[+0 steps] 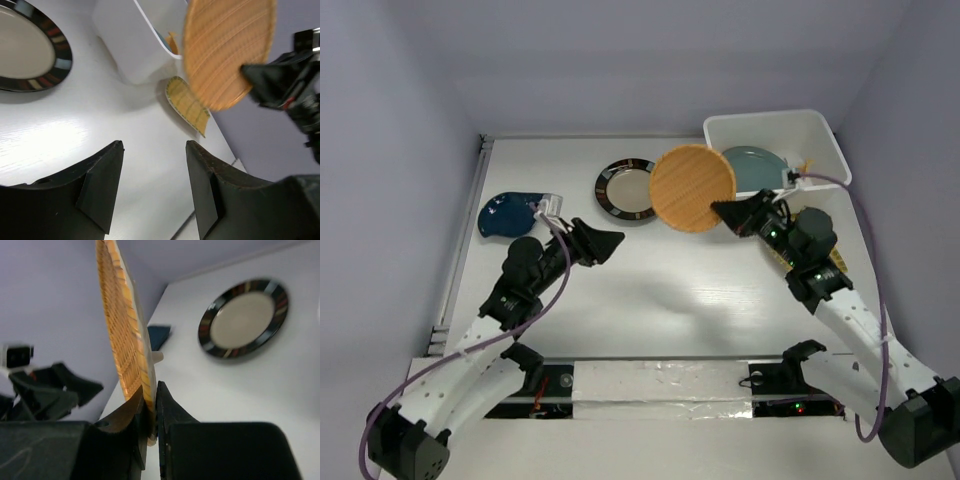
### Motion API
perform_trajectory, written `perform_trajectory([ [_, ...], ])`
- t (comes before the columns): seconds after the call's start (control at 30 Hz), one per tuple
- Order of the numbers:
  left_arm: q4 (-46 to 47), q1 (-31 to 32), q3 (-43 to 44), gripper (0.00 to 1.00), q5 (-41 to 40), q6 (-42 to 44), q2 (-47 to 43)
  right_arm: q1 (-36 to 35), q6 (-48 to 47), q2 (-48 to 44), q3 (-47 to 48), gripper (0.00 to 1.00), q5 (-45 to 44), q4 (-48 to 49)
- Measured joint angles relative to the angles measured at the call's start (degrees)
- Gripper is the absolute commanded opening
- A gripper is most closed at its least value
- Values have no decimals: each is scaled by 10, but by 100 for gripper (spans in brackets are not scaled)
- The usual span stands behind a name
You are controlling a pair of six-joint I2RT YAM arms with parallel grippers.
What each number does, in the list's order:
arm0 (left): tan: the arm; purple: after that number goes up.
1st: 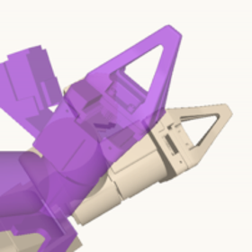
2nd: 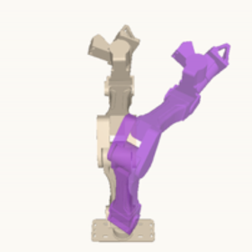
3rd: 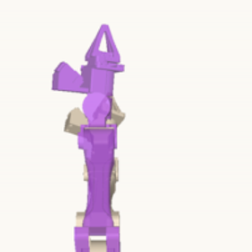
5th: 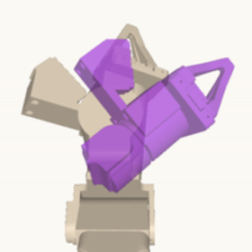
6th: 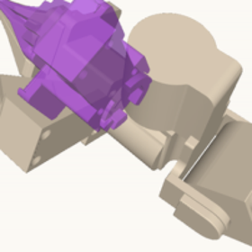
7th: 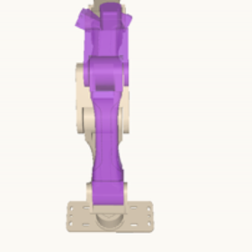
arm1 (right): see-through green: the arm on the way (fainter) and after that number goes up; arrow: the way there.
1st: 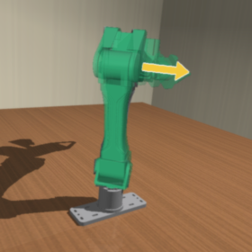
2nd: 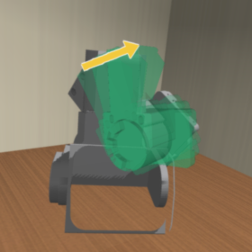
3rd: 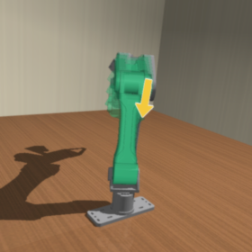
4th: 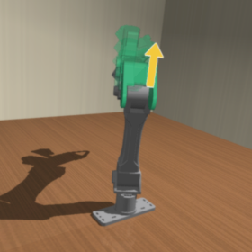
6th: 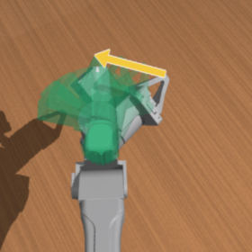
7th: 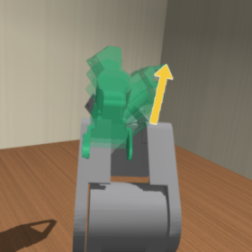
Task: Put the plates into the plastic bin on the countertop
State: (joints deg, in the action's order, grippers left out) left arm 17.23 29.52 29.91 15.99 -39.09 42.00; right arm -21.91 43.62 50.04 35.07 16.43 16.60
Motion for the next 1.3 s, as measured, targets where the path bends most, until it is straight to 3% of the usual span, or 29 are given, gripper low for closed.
perform_trajectory([
  [0.17,-60,0,-2,50,-58,26,-65,45,-51,18,160,0,-105,-87],
  [0.37,-84,0,-35,50,-85,29,-110,166,-70,142,301,0,-165,-144],
  [0.57,-87,0,-47,50,-92,26,-106,236,-81,330,394,0,-173,-209],
  [0.8,-87,0,-49,49,-125,11,-64,270,-97,485,463,0,-160,-294],
  [0.87,-87,0,-49,48,-135,6,-42,271,-99,508,472,6,-157,-304],
  [0.97,-85,0,-49,47,-154,-3,-11,271,-101,523,474,24,-156,-316],
  [1.0,-82,0,-49,47,-161,-5,-2,271,-103,524,474,37,-156,-317],
  [1.1,-68,0,-49,46,-182,-12,22,271,-105,520,474,59,-163,-315],
  [1.23,-51,0,-47,44,-212,-17,61,271,-104,491,451,71,-178,-299],
  [1.3,-43,0,-43,43,-227,-19,86,271,-99,455,419,72,-180,-280],
])
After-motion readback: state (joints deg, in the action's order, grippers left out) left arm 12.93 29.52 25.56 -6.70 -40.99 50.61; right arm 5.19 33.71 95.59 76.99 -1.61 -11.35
